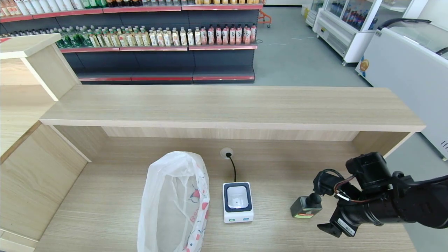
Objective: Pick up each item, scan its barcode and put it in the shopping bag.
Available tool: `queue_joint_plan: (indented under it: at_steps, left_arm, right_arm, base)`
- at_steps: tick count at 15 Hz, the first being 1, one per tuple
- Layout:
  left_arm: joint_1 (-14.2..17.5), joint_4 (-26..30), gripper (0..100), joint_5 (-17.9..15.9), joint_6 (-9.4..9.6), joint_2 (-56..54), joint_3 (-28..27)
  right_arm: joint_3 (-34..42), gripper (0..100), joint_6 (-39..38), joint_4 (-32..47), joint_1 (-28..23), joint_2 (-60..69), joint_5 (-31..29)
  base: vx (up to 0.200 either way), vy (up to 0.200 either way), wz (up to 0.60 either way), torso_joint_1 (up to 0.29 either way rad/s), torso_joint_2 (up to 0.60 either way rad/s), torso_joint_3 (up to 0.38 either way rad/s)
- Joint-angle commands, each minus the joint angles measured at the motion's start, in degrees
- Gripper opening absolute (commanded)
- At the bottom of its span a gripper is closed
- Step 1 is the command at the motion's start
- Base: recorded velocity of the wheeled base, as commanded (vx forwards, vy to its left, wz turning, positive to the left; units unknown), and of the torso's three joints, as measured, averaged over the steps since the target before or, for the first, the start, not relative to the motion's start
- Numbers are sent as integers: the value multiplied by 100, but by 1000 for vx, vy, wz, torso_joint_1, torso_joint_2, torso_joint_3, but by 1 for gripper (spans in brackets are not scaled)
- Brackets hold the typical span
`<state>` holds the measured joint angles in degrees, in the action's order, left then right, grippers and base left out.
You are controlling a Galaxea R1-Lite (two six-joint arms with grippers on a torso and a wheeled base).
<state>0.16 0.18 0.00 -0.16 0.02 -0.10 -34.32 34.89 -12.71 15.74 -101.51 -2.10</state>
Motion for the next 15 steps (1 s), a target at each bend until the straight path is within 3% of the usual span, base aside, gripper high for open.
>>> queue_joint_plan:
  at_steps: [1,15]
  left_arm:
    - [2,-1,100,-9,-2,-2,1]
    - [2,-1,100,0,-2,-2,1]
  right_arm:
    - [74,100,0,-354,17,-325,122]
    - [-102,100,132,-1919,158,-1723,904]
  base:
    - [0,0,0,0,0,0]
    - [0,0,0,0,0,0]
